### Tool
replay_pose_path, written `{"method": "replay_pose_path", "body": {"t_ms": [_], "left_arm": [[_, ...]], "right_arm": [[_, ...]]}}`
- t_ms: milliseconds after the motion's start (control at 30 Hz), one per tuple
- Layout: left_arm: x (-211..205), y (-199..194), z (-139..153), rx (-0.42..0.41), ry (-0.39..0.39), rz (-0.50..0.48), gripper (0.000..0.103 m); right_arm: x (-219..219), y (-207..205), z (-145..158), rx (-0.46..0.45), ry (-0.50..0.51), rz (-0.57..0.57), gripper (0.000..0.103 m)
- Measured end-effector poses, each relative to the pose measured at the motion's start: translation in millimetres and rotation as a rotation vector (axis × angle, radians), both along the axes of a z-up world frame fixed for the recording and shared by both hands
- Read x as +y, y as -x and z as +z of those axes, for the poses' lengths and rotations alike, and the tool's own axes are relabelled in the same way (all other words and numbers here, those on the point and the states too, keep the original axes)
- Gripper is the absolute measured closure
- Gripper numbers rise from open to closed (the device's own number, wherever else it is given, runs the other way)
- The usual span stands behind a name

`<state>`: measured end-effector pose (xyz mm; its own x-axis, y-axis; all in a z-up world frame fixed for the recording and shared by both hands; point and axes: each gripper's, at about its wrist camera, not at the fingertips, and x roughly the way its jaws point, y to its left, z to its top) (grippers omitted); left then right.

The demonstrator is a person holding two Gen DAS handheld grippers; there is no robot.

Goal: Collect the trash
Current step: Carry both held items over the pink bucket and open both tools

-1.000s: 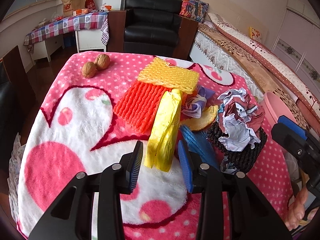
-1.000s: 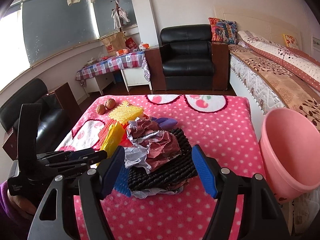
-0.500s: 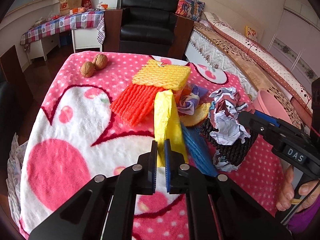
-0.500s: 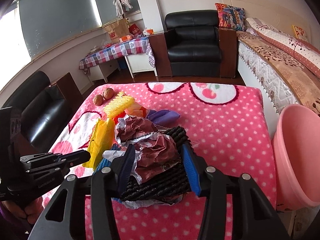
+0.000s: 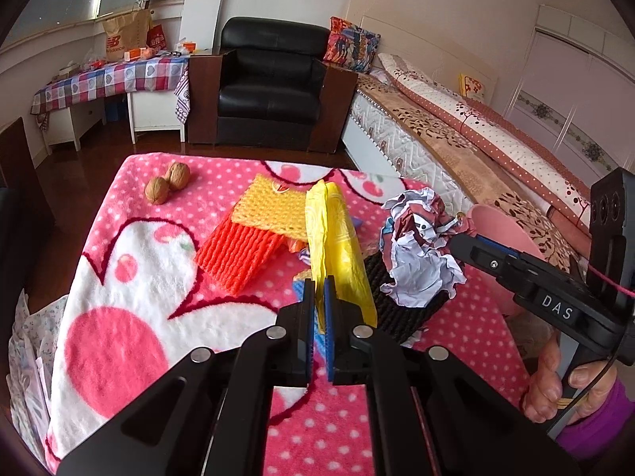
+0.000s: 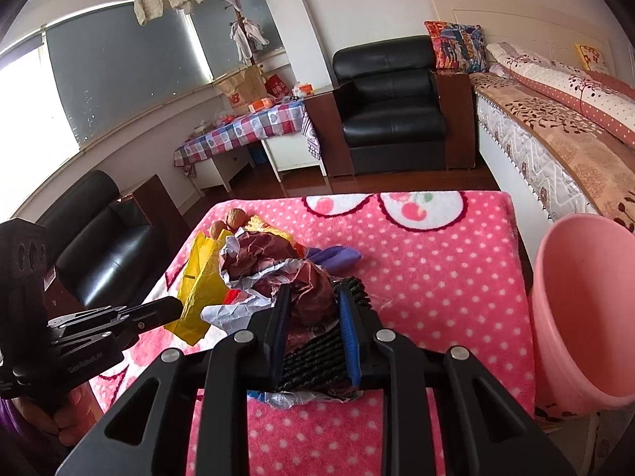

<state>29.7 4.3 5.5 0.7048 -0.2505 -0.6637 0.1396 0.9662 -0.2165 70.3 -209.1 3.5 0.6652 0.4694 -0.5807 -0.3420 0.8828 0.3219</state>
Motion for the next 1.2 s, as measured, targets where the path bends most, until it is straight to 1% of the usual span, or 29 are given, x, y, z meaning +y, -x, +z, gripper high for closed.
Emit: {"method": "replay_pose_path", "body": {"t_ms": [133, 300, 433, 600, 700, 800, 900, 1067, 1200], "left_arm": [[-19, 0, 14, -0.039, 0.012, -0.043, 0.099], [-53, -4, 25, -0.067, 0.025, -0.113, 0.099], [-87, -11, 29, -0.074, 0.056, -0.171, 0.099], [-133, -18, 31, -0.095, 0.058, -0.247, 0.099], [-158, -24, 29, -0.100, 0.057, -0.289, 0.099], [-184, -31, 25, -0.088, 0.052, -0.331, 0.099], [-207, -38, 18, -0.075, 0.038, -0.360, 0.099], [-237, -51, 2, -0.042, 0.019, -0.389, 0.099], [-252, -59, -9, -0.028, 0.013, -0.388, 0.099]], "right_arm": [[-22, 8, 10, -0.021, -0.013, -0.060, 0.080], [-63, 20, 19, -0.040, 0.000, -0.176, 0.080], [-99, 28, 19, -0.041, 0.015, -0.283, 0.080], [-146, 37, 16, -0.041, 0.047, -0.422, 0.079], [-173, 41, 12, -0.033, 0.059, -0.496, 0.079], [-198, 42, 7, -0.022, 0.066, -0.567, 0.079], [-215, 39, -2, -0.008, 0.077, -0.612, 0.079], [-232, 33, -16, 0.023, 0.087, -0.649, 0.079], [-237, 30, -24, 0.046, 0.092, -0.659, 0.078]]}}
